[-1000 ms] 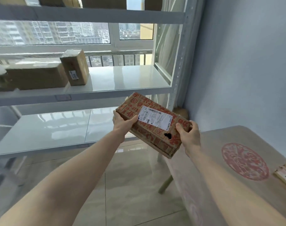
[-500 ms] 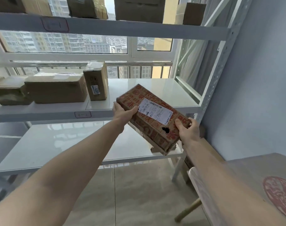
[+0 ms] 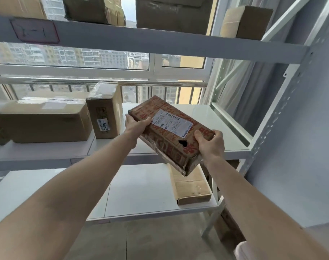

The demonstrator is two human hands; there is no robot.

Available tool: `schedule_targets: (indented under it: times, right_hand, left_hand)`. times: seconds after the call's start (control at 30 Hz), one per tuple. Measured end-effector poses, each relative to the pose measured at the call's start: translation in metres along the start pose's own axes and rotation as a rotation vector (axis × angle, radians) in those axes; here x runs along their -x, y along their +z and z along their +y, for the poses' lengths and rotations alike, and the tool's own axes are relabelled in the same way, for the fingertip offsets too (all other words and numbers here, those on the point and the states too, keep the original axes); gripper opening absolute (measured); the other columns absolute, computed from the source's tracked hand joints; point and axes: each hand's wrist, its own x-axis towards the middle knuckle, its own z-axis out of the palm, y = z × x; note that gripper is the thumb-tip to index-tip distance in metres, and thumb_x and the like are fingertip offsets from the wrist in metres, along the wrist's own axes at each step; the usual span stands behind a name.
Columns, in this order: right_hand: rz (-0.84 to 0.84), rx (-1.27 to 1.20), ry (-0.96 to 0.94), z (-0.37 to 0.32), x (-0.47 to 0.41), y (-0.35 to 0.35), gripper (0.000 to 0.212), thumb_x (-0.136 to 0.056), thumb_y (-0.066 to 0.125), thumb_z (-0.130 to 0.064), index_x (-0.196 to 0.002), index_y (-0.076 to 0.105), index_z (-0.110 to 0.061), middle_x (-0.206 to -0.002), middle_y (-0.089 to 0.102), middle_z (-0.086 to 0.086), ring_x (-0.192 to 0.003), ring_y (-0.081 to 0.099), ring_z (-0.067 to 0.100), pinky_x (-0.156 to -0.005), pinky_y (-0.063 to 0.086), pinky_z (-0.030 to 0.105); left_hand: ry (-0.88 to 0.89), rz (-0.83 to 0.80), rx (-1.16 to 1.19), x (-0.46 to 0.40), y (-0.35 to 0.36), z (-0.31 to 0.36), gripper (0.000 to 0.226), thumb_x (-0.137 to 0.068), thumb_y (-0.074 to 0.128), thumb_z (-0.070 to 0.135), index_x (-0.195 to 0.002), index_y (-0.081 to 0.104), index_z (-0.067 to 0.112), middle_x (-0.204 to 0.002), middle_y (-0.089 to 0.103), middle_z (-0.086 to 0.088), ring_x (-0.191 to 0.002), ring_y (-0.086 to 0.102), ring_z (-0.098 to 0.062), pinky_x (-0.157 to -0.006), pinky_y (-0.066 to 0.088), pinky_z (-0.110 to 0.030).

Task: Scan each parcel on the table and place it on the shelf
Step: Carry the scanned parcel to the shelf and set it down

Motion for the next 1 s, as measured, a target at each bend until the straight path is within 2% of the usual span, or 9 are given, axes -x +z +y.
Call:
schedule_targets:
  times: [0.23,0.33,0.47,0.57,0.63,0.7,0.77,0.9,1.0]
  right_hand:
    - [0.004,0.049,0.026,0.004,-0.042,0.044,0.064,-0.076,0.076,-0.054,-0.123,0.049,-0.019,-0.117,0.059,0.008,-0.109,0.059,0.032,-0.095,0.053,0.049]
    - [-0.009,0.087,0.053,0.006,-0.05,0.057,0.067,-0.074,0.075,-0.057,-0.123,0.048,-0.019,-0.118,0.059,0.009,-0.11,0.058,0.033,-0.095,0.052,0.05]
    - [-0.007,0.106,0.073,0.007,-0.056,0.072,0.066,-0.074,0.074,-0.057,-0.122,0.051,-0.017,-0.117,0.061,0.01,-0.11,0.059,0.033,-0.097,0.051,0.05]
    - [0.001,0.119,0.081,0.005,-0.058,0.08,0.063,-0.081,0.073,-0.053,-0.127,0.051,-0.015,-0.12,0.06,0.01,-0.113,0.057,0.032,-0.1,0.049,0.048]
    - [0.0,0.134,0.082,0.005,-0.06,0.086,0.062,-0.083,0.071,-0.052,-0.128,0.051,-0.014,-0.122,0.059,0.01,-0.114,0.056,0.032,-0.101,0.048,0.047]
    - [-0.006,0.137,0.085,0.004,-0.06,0.093,0.059,-0.086,0.069,-0.05,-0.129,0.053,-0.013,-0.122,0.06,0.011,-0.111,0.058,0.031,-0.099,0.05,0.045]
    - [-0.012,0.128,0.1,0.002,-0.059,0.101,0.055,-0.089,0.066,-0.047,-0.129,0.055,-0.011,-0.121,0.061,0.01,-0.109,0.06,0.029,-0.098,0.051,0.043]
    - [-0.009,0.122,0.108,-0.001,-0.054,0.118,0.05,-0.091,0.063,-0.046,-0.125,0.059,-0.011,-0.12,0.062,0.01,-0.107,0.06,0.028,-0.098,0.05,0.041]
    - [-0.013,0.137,0.117,-0.006,-0.052,0.129,0.05,-0.091,0.061,-0.048,-0.127,0.057,-0.012,-0.122,0.061,0.01,-0.11,0.059,0.03,-0.096,0.051,0.04]
  left_hand:
    - [-0.075,-0.015,0.001,-0.058,0.0,-0.002,0.123,-0.059,0.076,0.055,-0.155,0.003,0.033,-0.159,0.025,-0.001,-0.142,0.033,-0.026,-0.115,0.031,-0.052]
    - [-0.093,-0.028,-0.006,-0.084,-0.002,-0.008,0.129,-0.045,0.076,0.06,-0.154,0.009,0.037,-0.158,0.027,0.0,-0.141,0.035,-0.024,-0.113,0.035,-0.051]
    - [-0.096,-0.045,-0.034,-0.126,-0.004,-0.027,0.122,-0.044,0.074,0.066,-0.15,0.017,0.042,-0.157,0.03,0.001,-0.14,0.038,-0.023,-0.11,0.039,-0.051]
    - [-0.083,-0.051,-0.062,-0.144,-0.004,-0.033,0.119,-0.05,0.067,0.073,-0.151,0.014,0.041,-0.159,0.026,0.002,-0.141,0.037,-0.025,-0.11,0.039,-0.052]
    - [-0.047,-0.051,-0.097,-0.121,-0.002,-0.017,0.11,-0.064,0.063,0.071,-0.155,0.01,0.038,-0.16,0.02,0.002,-0.144,0.031,-0.026,-0.113,0.036,-0.05]
    - [-0.011,-0.043,-0.148,-0.107,0.001,-0.008,0.093,-0.085,0.057,0.062,-0.157,0.005,0.034,-0.163,0.007,0.001,-0.148,0.022,-0.027,-0.117,0.029,-0.043]
    - [-0.018,-0.043,-0.213,-0.099,0.006,-0.007,0.082,-0.096,0.052,0.053,-0.158,0.002,0.034,-0.163,-0.009,0.0,-0.148,0.019,-0.026,-0.111,0.028,-0.033]
    - [0.01,-0.044,-0.207,-0.077,0.018,-0.008,0.086,-0.093,0.057,0.052,-0.157,0.002,0.038,-0.16,-0.008,0.0,-0.142,0.03,-0.035,-0.108,0.036,-0.034]
    - [0.011,-0.04,-0.195,-0.061,0.025,-0.01,0.092,-0.093,0.061,0.047,-0.158,-0.003,0.033,-0.162,-0.006,0.001,-0.146,0.021,-0.03,-0.113,0.028,-0.036]
